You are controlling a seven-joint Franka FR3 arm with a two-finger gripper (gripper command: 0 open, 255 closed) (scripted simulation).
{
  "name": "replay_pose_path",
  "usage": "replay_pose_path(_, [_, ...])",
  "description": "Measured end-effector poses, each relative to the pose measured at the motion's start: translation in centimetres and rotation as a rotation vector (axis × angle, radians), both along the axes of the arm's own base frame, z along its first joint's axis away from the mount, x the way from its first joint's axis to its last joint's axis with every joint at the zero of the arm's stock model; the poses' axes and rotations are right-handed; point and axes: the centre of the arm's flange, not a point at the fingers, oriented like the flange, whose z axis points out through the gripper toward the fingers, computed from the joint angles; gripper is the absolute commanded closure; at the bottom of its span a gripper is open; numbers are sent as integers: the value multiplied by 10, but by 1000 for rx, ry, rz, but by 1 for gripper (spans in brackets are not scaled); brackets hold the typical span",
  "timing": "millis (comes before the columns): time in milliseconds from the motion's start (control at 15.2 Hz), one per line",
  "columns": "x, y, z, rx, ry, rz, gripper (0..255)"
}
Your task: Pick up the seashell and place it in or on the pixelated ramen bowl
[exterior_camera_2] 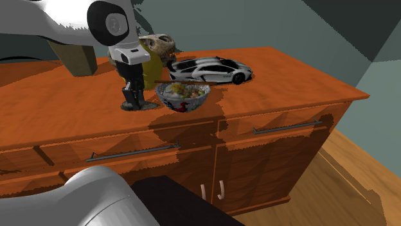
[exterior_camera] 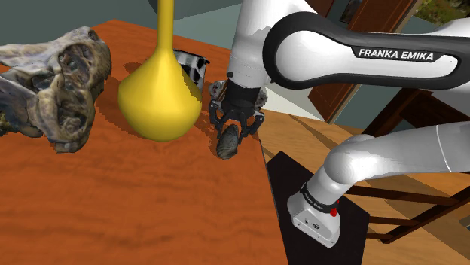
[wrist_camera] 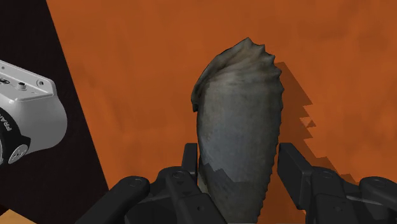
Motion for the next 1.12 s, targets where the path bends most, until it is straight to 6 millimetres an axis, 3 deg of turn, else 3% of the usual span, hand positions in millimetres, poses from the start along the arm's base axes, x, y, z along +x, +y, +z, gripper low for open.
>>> replay_pose_path(330, [-1,0,6,0,0,0,255])
replay_pose_path(1122, [0,0,68,0,0,0,255])
